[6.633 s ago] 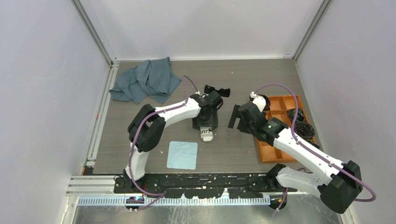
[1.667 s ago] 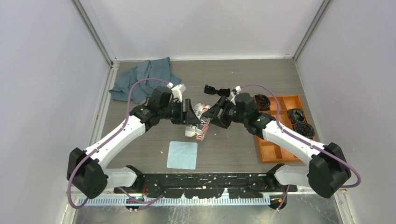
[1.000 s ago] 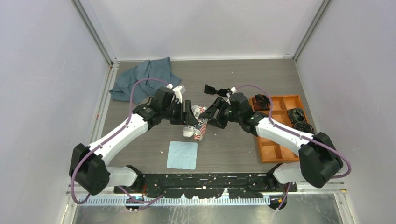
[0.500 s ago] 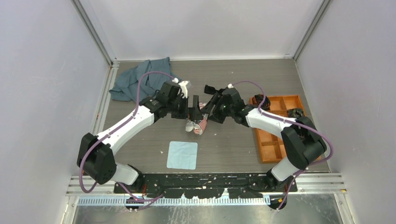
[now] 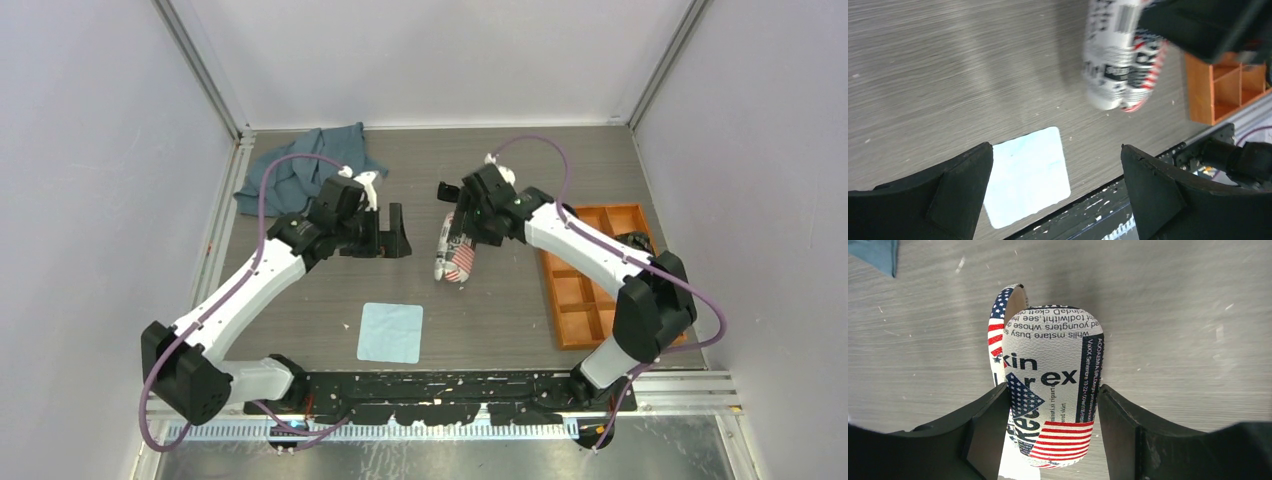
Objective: Organize the sunglasses
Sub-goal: Place the sunglasses case at the center of the board.
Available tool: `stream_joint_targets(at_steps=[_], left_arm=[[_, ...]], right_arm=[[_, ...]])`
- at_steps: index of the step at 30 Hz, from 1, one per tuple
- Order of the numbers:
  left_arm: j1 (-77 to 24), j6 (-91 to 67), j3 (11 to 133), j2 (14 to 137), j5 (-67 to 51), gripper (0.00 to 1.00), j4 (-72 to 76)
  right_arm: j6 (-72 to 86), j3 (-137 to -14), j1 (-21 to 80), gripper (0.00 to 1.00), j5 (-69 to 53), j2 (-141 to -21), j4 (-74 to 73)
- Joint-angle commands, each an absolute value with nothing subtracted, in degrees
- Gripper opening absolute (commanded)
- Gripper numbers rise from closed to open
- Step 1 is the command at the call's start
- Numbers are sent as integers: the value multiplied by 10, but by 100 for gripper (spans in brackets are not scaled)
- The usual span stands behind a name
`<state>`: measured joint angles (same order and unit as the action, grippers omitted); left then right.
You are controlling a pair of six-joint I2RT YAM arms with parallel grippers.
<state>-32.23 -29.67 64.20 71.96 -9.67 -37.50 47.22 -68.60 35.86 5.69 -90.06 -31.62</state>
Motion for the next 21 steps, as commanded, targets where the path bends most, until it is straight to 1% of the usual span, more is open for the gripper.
stream_joint_targets(at_steps=[1,3,5,10,12,17,21], left_arm=[[-305,-311,673,688,-14,100,-454],[-301,-321,674,676,25,100,-477],[-298,-325,670,665,45,100,-487],[-290,-336,655,645,69,100,-500],[-285,-336,648,637,70,100,-502],[-281,-350,621,617,65,100,-498],[-280,-351,612,603,67,100,-503]], right_arm=[[378,-844,397,0,227,-931,-541],[368,-916,419,1,276,-970,-623],[360,-964,438,1,304,-1005,-672],[359,-1031,482,0,390,-1078,-736],[362,-1047,488,0,399,-1105,-749],[361,-1052,501,0,387,-1145,-723],[356,-1041,504,1,377,-1142,-707]])
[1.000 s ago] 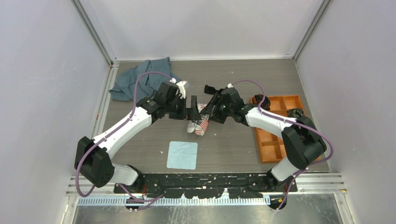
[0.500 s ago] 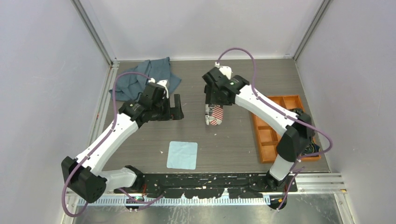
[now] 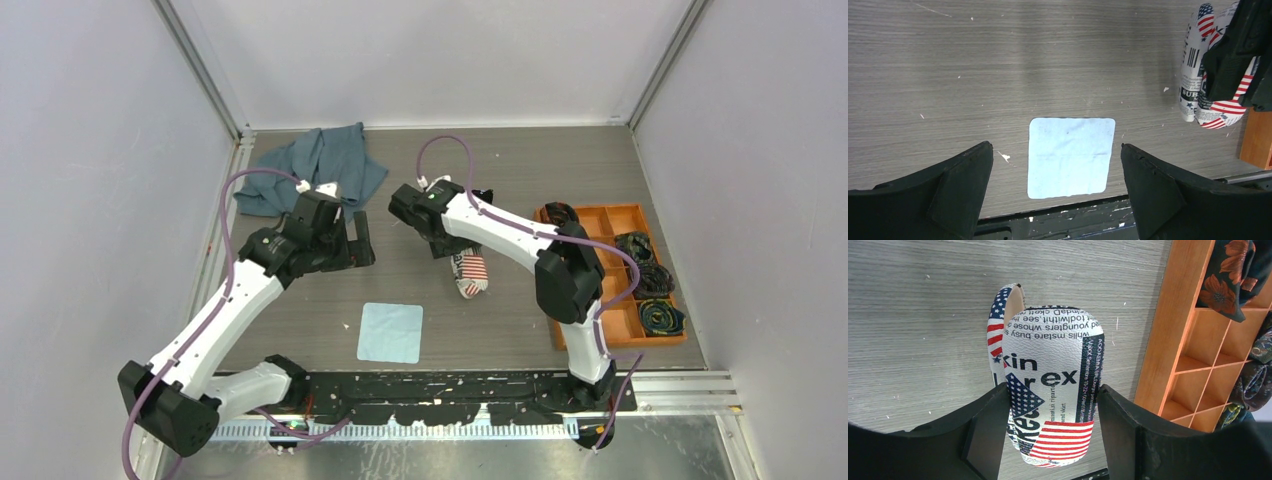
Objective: Organize the sunglasses
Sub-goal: Place the sunglasses case at the center of the board.
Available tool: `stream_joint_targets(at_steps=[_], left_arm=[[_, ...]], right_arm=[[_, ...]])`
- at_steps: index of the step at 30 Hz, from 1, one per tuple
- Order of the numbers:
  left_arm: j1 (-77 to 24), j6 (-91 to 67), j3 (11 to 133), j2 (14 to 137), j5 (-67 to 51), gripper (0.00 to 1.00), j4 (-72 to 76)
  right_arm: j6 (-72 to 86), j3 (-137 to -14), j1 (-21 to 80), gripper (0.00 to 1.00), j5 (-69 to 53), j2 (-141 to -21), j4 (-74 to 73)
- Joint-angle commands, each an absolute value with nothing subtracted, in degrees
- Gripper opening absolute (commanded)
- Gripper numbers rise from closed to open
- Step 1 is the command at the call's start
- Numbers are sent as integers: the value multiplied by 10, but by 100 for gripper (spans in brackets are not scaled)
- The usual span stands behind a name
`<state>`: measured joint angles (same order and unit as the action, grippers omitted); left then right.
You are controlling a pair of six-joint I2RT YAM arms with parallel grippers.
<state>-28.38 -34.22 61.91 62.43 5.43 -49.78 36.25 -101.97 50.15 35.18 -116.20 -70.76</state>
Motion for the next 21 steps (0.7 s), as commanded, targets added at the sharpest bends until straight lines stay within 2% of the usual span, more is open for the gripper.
stream_joint_targets(at_steps=[1,9,12,13,15,18,21], left_arm=[[-280,-351,609,600,69,100,-504],[-279,-354,597,587,64,100,-504],[-279,-353,593,585,65,100,-504],[-279,-354,592,585,65,100,-506],[-279,-353,594,581,64,100,-509],[-279,-353,592,575,60,100,-508],[-279,-354,589,573,58,100,-509]], right_arm=[[354,-1038,504,1,375,-1141,-701],[351,-1050,503,2,354,-1168,-668],[358,-1069,503,8,349,-1195,-660],[359,-1078,503,13,344,-1203,-659],[360,-1090,503,34,326,-1211,-650],[360,-1098,503,56,292,-1211,-629],[363,-1095,503,68,255,-1196,-610]])
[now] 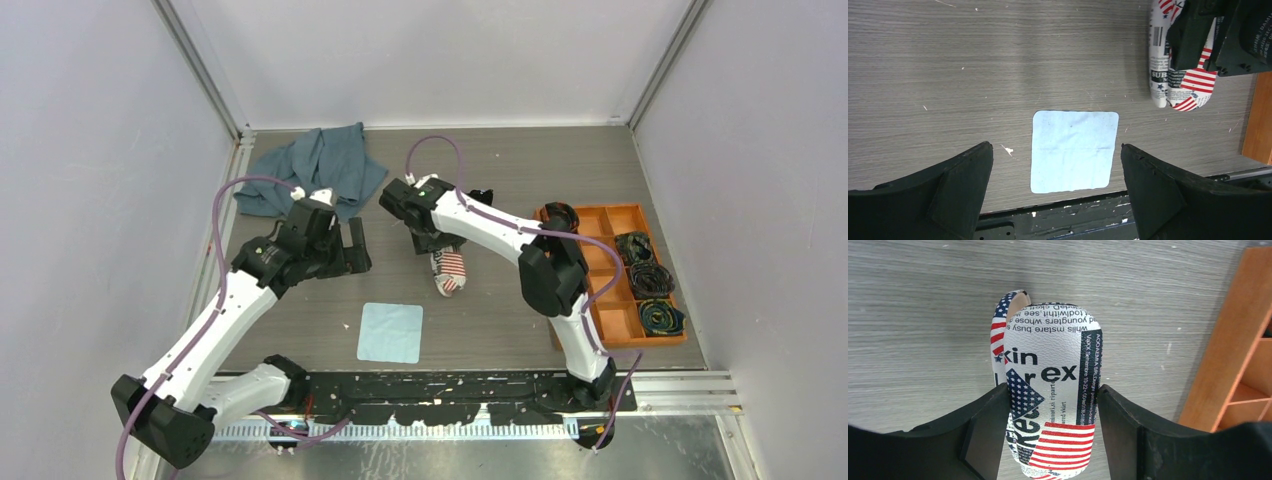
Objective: Organize the sunglasses
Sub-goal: Place the sunglasses case at the center of the board.
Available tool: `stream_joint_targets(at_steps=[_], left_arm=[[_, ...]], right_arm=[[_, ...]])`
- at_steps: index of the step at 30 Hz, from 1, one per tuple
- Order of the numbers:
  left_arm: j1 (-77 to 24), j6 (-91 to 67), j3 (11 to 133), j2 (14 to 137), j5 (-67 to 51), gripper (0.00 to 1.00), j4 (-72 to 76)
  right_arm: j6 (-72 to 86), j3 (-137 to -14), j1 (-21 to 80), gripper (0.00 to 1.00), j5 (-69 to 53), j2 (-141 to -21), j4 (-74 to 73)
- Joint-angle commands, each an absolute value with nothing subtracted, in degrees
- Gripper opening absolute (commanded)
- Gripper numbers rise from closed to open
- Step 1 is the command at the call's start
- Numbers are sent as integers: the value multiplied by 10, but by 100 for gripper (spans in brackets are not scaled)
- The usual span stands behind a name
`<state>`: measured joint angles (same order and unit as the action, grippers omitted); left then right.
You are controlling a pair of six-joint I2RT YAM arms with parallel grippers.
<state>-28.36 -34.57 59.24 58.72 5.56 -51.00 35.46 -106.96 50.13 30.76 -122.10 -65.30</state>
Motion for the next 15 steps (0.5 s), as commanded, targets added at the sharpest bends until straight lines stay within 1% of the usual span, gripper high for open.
stream_joint_targets(at_steps=[1,3,10,15], left_arm=[[-279,-354,589,574,57,100,-509],[-279,-353,587,574,55,100,-508],[-279,-355,585,576,46,100,-499],[-279,-361,578,577,32,100,-492]], right_arm=[[364,-1089,503,69,243,-1186,-601],[368,-1076,503,74,223,-1155,-585],[381,-1022,492,87,159,-1028,-504],[389,-978,481,88,157,-995,-486]])
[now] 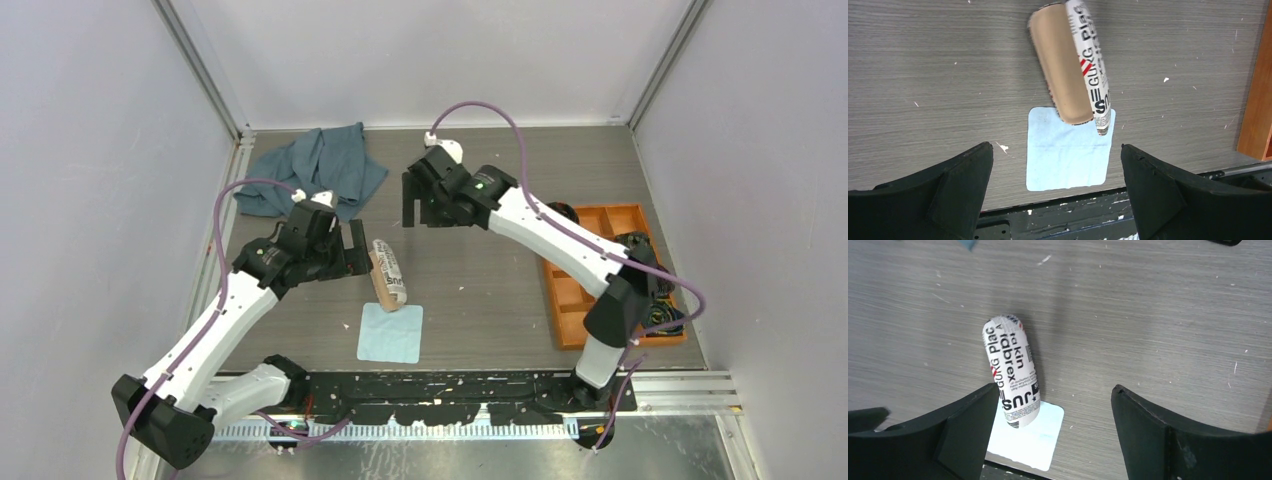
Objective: Organize the sunglasses
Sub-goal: Place the sunglasses case at the center of the board, then adjust the sunglasses case at the center of the board.
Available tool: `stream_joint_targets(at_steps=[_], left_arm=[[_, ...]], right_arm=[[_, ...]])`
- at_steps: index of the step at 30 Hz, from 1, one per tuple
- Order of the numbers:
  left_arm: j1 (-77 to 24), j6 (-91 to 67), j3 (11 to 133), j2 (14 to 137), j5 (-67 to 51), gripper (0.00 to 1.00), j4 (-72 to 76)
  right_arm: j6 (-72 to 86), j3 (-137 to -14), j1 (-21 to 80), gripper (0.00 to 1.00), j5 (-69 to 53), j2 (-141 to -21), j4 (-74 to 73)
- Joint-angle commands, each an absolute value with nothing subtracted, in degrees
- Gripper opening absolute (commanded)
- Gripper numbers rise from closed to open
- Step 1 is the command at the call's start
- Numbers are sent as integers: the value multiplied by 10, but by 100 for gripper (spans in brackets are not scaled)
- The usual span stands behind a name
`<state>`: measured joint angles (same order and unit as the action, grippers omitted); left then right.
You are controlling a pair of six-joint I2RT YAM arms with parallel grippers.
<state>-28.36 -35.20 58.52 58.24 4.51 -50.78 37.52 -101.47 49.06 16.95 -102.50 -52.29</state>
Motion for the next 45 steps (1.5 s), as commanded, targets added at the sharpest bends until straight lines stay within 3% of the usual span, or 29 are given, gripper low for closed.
stream_joint_targets(at_steps=[1,18,27,31,41,45], left_arm=[[-279,-361,578,576,32,100,-493],[-279,-443,557,641,32,100,-483],[-281,-605,537,718,67,99,-469],[-285,-688,509,718,75,95,-440],[-291,-726,505,767,60,96,-390],[-296,-731,501,801,42,89,-367]], right_arm=[[390,-962,477,88,155,-985,-480],[421,-715,430,88,130,-837,-415],[424,-691,429,88,137,-808,-418],[423,-680,425,88,139,-796,-418],[422,-675,424,88,135,-789,-421],[422,-670,423,88,138,-785,-422]])
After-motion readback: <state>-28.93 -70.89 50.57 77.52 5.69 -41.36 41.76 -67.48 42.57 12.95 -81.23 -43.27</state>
